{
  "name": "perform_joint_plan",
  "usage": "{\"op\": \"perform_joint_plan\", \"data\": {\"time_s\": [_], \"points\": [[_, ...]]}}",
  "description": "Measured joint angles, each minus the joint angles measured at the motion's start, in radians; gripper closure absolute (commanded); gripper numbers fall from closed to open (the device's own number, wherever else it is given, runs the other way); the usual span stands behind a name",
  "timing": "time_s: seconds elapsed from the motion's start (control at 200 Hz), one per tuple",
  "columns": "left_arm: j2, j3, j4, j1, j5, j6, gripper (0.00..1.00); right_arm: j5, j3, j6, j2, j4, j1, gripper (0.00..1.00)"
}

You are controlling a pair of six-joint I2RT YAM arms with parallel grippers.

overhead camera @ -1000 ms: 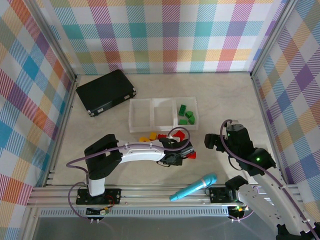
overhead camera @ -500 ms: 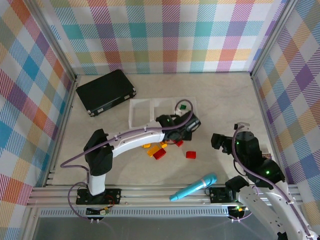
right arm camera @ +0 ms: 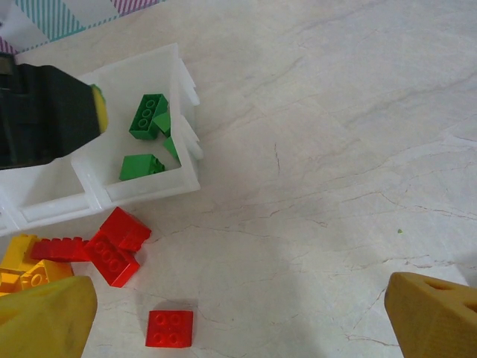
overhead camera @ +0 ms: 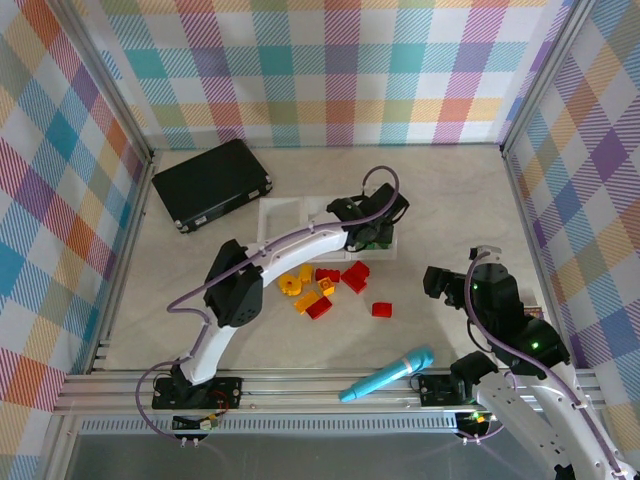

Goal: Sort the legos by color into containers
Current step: Place the lego in the container.

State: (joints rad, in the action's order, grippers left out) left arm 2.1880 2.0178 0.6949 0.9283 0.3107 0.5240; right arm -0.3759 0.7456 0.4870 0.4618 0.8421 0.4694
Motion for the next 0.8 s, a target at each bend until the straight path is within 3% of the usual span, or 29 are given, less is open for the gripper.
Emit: {"op": "perform_joint_plan", "data": {"time_s": [0.29, 0.565, 0.8], "points": [[0.150, 0.124, -0.023, -0.051, -0.019, -0.017, 0.66, 0.000, -0.001, 0.000, 0.000, 0.000, 0.000, 0.01], [0.187, 0.139, -0.046, -0.080, -0.040, -0.018, 0.40, 0.000, -0.002, 0.000, 0.000, 0.000, 0.000, 0.01], [0.186, 0.147, -0.058, -0.080, -0.060, -0.032, 0.28, 0.000, -0.006, 0.000, 0.002, 0.001, 0.000, 0.01]]}}
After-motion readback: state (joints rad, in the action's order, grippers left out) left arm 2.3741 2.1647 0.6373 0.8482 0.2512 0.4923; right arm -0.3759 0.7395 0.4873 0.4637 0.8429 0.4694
